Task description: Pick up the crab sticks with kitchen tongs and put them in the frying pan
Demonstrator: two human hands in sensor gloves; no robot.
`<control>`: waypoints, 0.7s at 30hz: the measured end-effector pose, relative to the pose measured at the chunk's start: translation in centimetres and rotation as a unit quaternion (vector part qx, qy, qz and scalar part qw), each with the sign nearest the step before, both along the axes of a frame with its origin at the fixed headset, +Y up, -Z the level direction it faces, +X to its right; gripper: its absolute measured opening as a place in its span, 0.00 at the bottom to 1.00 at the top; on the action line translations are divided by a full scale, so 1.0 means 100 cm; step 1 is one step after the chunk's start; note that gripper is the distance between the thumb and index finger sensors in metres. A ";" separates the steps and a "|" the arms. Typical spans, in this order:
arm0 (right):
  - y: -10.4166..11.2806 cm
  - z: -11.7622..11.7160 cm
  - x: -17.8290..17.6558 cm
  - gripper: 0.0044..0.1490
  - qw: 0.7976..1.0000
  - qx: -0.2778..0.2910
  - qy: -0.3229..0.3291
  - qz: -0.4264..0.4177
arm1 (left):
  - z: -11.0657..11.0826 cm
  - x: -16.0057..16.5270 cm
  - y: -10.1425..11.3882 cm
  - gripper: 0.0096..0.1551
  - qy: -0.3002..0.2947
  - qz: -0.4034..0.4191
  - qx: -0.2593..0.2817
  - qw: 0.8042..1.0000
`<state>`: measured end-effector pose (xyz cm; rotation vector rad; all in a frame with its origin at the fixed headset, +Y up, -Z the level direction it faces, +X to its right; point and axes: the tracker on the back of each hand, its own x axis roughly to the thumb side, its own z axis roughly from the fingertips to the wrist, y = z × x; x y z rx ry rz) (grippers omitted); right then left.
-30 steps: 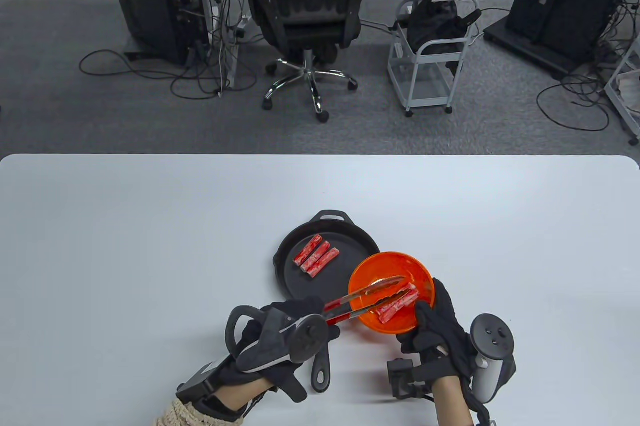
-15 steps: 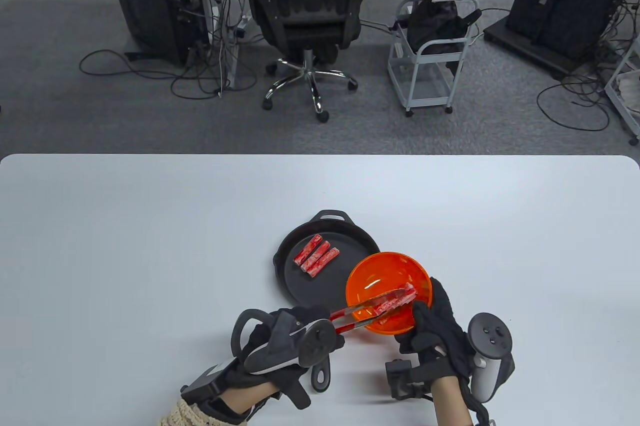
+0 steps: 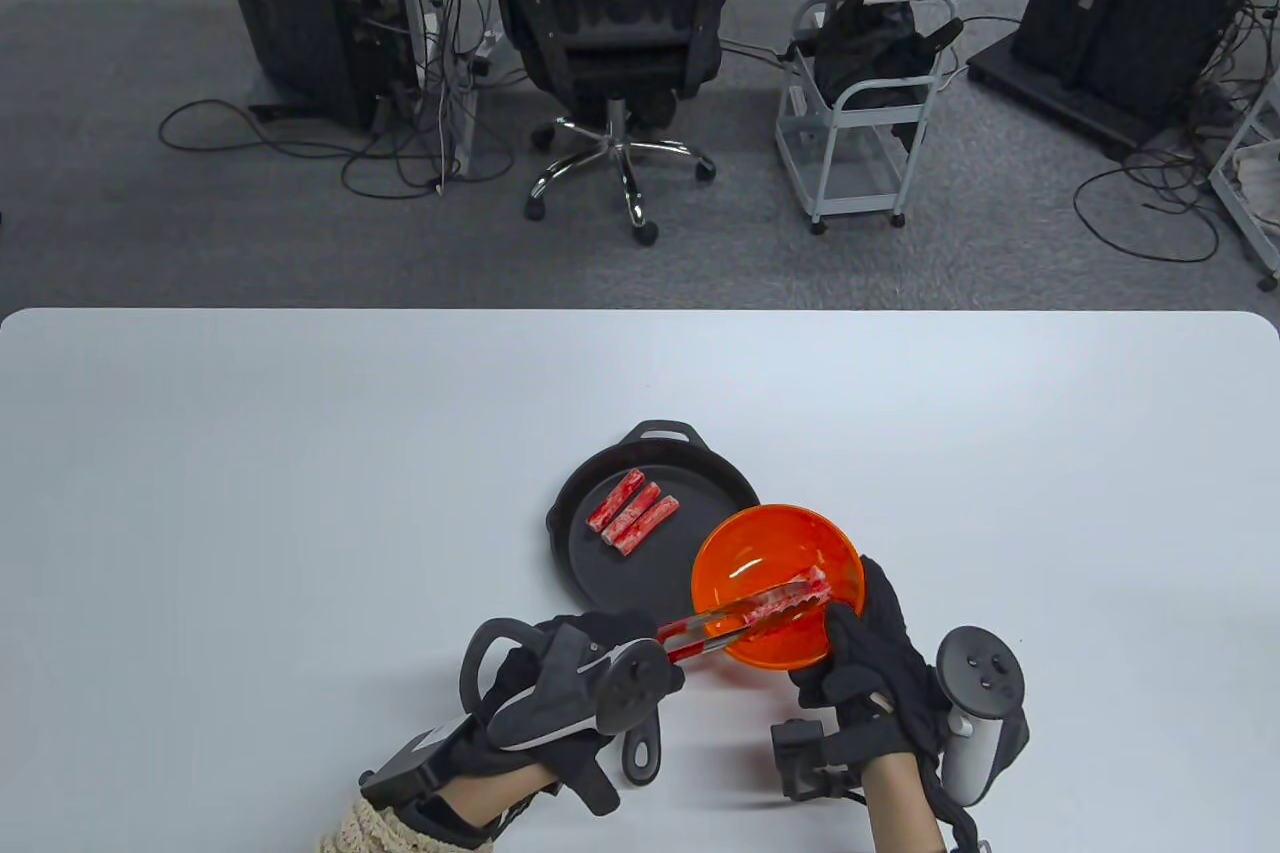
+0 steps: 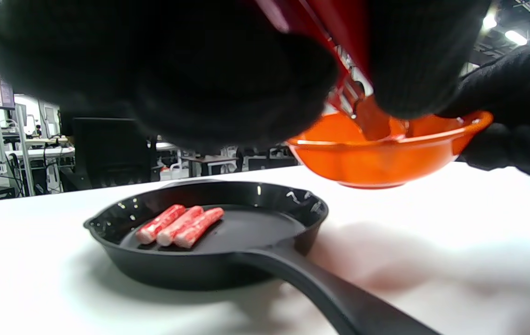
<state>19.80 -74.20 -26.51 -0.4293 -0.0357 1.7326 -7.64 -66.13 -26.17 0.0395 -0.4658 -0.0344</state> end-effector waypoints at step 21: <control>0.000 0.000 0.001 0.41 1.000 0.000 -0.002 -0.007 | -0.015 -0.037 0.029 0.43 0.046 0.070 0.015 0.996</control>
